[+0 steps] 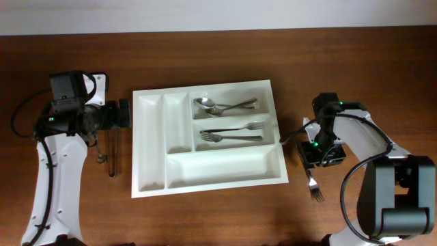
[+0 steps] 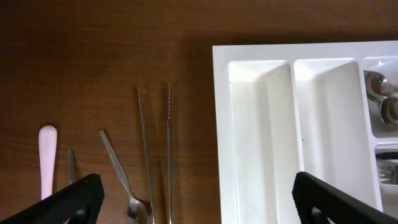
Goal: Pack container
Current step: 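Grasp the remaining silver fork with the right gripper, then carry the fork into the middle compartment and release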
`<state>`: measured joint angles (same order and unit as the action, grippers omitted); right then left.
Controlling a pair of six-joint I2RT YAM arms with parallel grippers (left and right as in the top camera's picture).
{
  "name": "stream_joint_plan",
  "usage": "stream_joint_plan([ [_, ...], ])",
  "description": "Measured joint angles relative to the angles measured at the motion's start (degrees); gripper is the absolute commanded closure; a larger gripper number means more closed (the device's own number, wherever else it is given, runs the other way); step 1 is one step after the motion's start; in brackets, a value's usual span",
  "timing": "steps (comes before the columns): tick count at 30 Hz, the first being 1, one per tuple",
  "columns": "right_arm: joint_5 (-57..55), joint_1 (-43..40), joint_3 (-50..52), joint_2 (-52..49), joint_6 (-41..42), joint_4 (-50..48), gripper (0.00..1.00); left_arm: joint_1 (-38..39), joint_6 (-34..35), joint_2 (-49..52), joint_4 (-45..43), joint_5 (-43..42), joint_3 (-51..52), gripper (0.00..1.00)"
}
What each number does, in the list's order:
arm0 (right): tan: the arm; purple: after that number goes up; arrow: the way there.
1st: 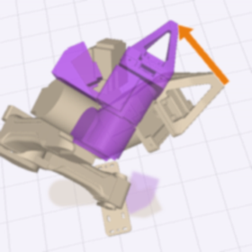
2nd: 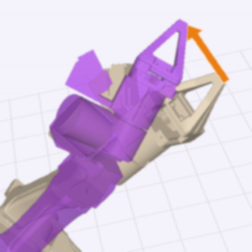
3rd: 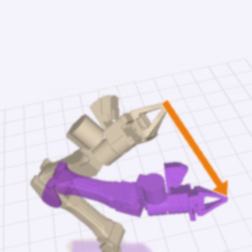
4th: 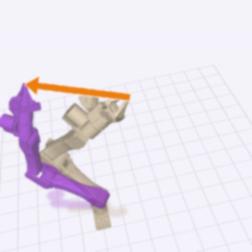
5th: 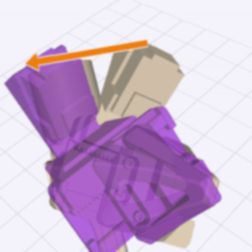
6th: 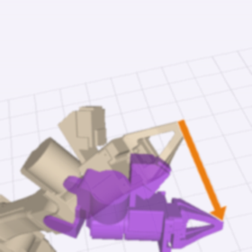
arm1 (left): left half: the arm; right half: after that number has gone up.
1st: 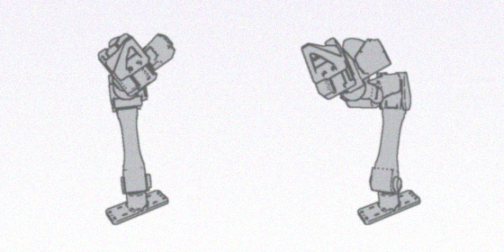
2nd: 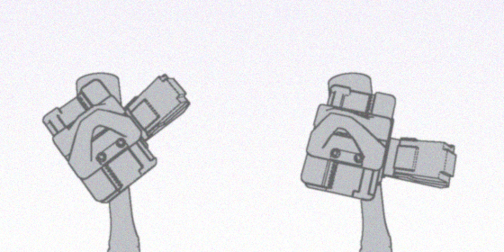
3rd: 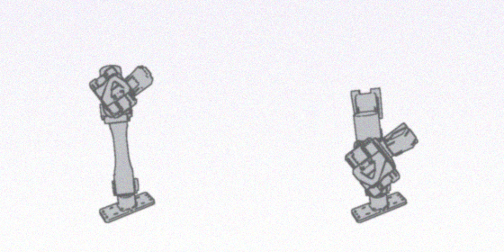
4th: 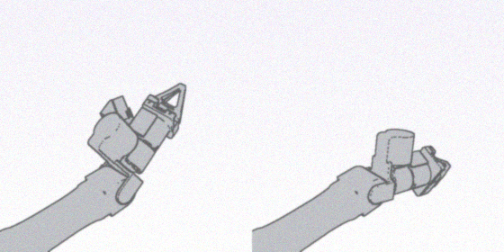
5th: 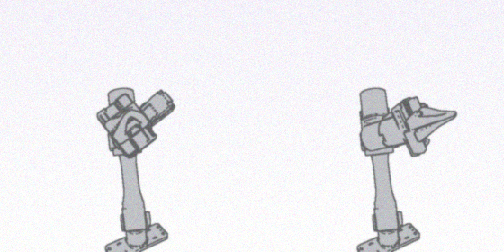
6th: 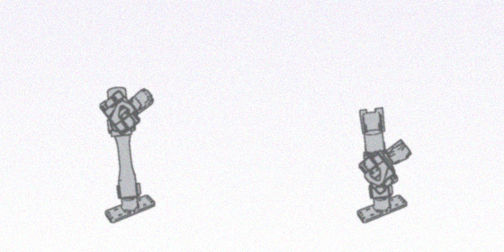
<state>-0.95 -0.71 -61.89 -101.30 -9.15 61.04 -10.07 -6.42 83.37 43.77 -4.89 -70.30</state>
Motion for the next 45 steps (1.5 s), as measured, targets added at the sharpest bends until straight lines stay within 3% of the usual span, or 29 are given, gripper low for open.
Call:
stream_joint_plan([
  [11, -0.07, 1.70, 3.67, 0.00, 1.20, -2.51, 0.53, 0.00, 0.00, 0.00, 0.00, 0.00, 0.00, 0.01],
  [15, -0.83, 3.65, 4.66, 0.00, 1.62, -3.96, 0.58, 0.00, 0.00, 0.00, 0.00, 0.00, 0.00, 0.01],
  [19, -1.42, 4.20, 6.10, 0.00, 1.81, -5.46, 0.68, 0.00, 0.00, 0.00, 0.00, 0.00, 0.00, 0.01],
  [26, -2.08, 3.63, 6.32, 0.00, 2.21, -6.03, 0.96, 0.00, 0.00, 0.00, 0.00, 0.00, 0.00, 0.01],
  [33, -3.08, 3.48, 5.22, -0.02, 2.34, -4.83, 0.96, 0.00, 0.00, 0.00, 0.00, 0.00, 0.00, 0.01],
  [37, -3.67, 3.48, -1.66, -0.02, 2.32, -0.79, 0.96, 0.00, -0.02, 0.00, 0.00, 0.00, 0.00, 0.01],
  [45, -4.37, 6.95, -29.77, -0.15, 1.88, 10.36, 0.96, 0.00, 0.00, 0.00, 0.13, 0.02, 0.00, 0.01],
])
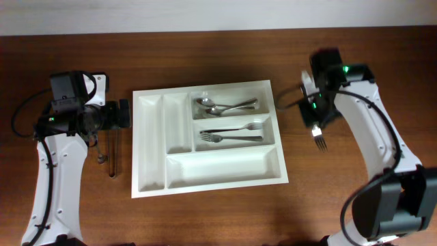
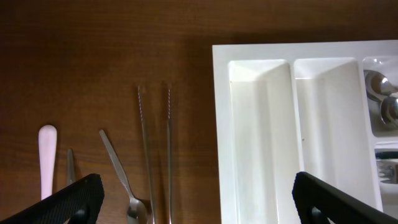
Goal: Pack container
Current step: 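Carry the fork into the middle compartment and release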
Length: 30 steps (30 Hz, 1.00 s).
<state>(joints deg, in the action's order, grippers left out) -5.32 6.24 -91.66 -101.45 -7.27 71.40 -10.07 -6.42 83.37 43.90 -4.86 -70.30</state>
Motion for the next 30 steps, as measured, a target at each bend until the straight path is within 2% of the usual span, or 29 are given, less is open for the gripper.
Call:
stream_joint_plan([
  [3, 0.90, 5.20, -6.05, 0.28, -2.71, 0.39, 0.96, 0.00, 0.00, 0.00, 0.00, 0.00, 0.00, 0.01],
  [7, 2.67, 13.94, -7.45, 0.46, -10.97, 0.72, 0.96, 0.00, 0.00, 0.00, 0.00, 0.00, 0.00, 0.01],
  [14, 4.42, 27.50, -5.05, -0.92, -34.12, -0.92, 0.96, 0.00, 0.00, 0.00, 0.00, 0.00, 0.00, 0.01],
  [21, 4.92, 29.66, -0.79, -7.39, -44.92, -9.22, 0.96, 0.00, 0.00, 0.00, 0.00, 0.00, 0.00, 0.01],
  [25, 4.55, 28.89, -0.26, -11.13, -47.63, -11.26, 0.95, 0.00, 0.00, 0.00, 0.00, 0.00, 0.00, 0.01],
  [27, 4.50, 28.15, -0.13, -12.28, -48.30, -12.26, 0.75, 0.00, 0.00, 0.00, 0.00, 0.00, 0.00, 0.01],
  [29, 4.33, 27.30, -0.04, -13.00, -48.65, -14.10, 0.68, 0.00, 0.00, 0.00, 0.00, 0.00, 0.00, 0.01],
  [30, 4.31, 26.91, -0.04, -13.18, -48.78, -15.15, 0.58, 0.00, 0.00, 0.00, 0.00, 0.00, 0.00, 0.01],
])
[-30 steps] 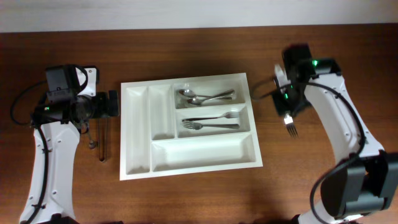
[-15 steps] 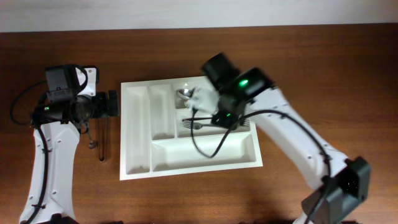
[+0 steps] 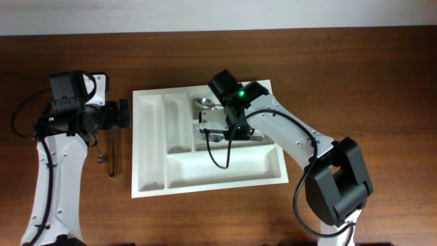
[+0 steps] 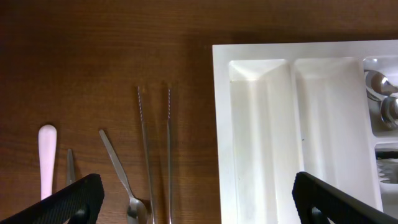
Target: Pack container
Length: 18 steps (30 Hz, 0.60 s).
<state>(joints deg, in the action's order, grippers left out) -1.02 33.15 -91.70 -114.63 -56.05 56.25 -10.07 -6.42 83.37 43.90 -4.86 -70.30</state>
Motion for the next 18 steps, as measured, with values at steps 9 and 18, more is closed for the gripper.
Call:
stream_joint_plan([
  [9, -7.15, -0.87, -6.29, 0.44, 8.70, 5.42, 0.25, 0.00, 0.00, 0.00, -0.04, 0.00, 0.00, 0.01],
  [18, -10.14, -6.21, -22.34, 13.38, 24.68, 12.72, 0.00, 0.00, 0.00, 0.00, 0.02, 0.00, 0.00, 0.01],
])
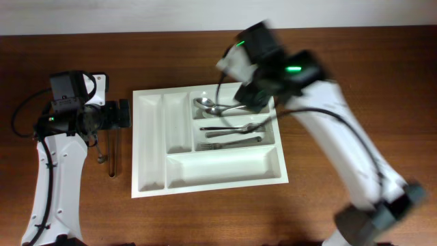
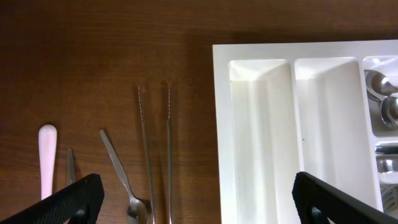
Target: Pack container
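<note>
The white cutlery tray (image 1: 150,183) lies mid-table. Its far right compartment holds spoons (image 1: 222,106), and the one below holds forks (image 1: 232,134) lying side by side. My right gripper (image 1: 248,96) hovers, blurred, over the tray's far right corner above the spoons; its jaws cannot be made out. My left gripper (image 2: 199,208) stands open left of the tray, nothing between its fingers (image 2: 74,199). Beneath it on the wood lie long tweezers (image 2: 155,155), a spoon (image 2: 119,171), a thin metal handle (image 2: 70,168) and a white-handled utensil (image 2: 47,158).
The tray's two narrow left compartments (image 2: 292,137) and its long front compartment (image 1: 225,169) are bare. The left arm (image 1: 58,164) runs down the table's left side. The right arm (image 1: 341,143) reaches diagonally across the right side.
My right gripper has moved from low over the fork compartment to the tray's far right corner. A fork now lies with the others in that compartment. The left arm has not moved.
My right gripper was at a fork on the table right of the tray. Then it held the fork off the table by the tray's far right corner, then over the fork compartment. Now the fork lies there and the gripper is away. The left gripper stayed open throughout.
</note>
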`<state>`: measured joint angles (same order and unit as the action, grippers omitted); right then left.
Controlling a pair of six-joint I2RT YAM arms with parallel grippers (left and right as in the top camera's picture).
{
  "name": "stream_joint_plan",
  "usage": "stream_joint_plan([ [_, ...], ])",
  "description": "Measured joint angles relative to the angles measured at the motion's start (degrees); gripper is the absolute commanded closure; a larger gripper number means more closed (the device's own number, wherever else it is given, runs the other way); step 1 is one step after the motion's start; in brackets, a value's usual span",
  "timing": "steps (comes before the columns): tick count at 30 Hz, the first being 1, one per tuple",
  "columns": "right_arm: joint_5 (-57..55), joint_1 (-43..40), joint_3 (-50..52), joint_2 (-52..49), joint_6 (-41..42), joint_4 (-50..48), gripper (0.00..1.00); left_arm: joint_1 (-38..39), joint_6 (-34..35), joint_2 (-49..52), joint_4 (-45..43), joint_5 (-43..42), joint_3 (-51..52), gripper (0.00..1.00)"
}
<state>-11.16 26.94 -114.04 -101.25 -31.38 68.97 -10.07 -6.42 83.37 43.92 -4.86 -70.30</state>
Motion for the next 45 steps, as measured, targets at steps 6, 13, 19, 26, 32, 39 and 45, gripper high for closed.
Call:
stream_joint_plan([
  [6, -0.44, -9.81, -2.45, 14.95, 8.55, 1.36, 0.01, 0.00, 0.00, 0.00, -0.02, 0.00, 0.00, 0.01],
  [13, 0.24, -24.74, -2.82, 25.42, 19.06, 11.37, 0.01, 0.00, 0.00, 0.00, 0.00, 0.00, 0.00, 0.01],
  [19, 0.70, -30.53, -2.03, 26.40, 28.04, 19.61, 0.01, 0.00, 0.00, 0.00, 0.00, 0.00, 0.00, 0.01],
  [26, 1.38, -30.67, -0.63, 25.16, 30.99, 20.11, 0.01, 0.00, 0.00, 0.00, 0.00, -0.02, 0.00, 0.01],
  [32, 1.57, -30.67, -0.63, 24.46, 31.43, 20.15, 0.01, 0.00, 0.00, 0.00, 5.29, -0.68, -0.20, 0.01],
  [39, 1.60, -30.67, -0.63, 23.93, 31.58, 20.15, 0.01, 0.00, -0.02, 0.00, 8.68, -0.20, -0.20, 0.01],
  [45, 1.60, -30.67, -0.63, 23.93, 31.58, 20.17, 0.01, -0.55, -0.02, 0.00, 9.81, 4.07, -0.22, 0.01],
])
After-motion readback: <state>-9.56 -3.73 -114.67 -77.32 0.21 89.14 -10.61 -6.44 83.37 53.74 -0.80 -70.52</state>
